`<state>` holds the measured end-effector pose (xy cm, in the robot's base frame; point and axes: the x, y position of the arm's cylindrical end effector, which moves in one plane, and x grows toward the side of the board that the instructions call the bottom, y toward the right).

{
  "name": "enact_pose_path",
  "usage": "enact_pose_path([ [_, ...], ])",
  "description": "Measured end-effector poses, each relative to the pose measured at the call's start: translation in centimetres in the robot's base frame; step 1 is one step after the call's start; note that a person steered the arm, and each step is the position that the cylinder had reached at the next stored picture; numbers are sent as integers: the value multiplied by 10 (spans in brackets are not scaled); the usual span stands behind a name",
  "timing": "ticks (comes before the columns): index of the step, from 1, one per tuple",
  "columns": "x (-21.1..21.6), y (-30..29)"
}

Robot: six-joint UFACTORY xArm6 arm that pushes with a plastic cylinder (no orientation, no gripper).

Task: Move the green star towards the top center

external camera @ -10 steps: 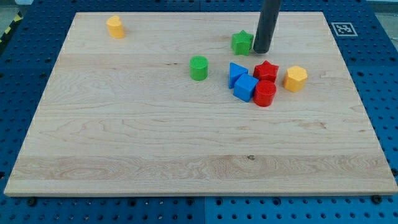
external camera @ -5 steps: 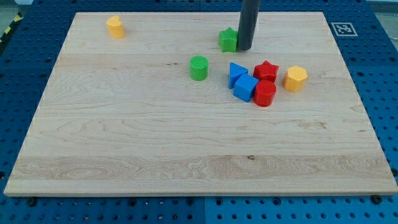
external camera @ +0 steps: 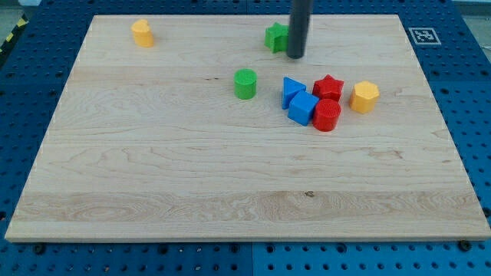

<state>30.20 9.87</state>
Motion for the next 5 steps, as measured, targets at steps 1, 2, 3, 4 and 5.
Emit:
enact_pose_path([
  [1, -6, 16],
  [2, -28, 16],
  [3, -28, 16],
  [4, -28, 32],
  [5, -28, 35],
])
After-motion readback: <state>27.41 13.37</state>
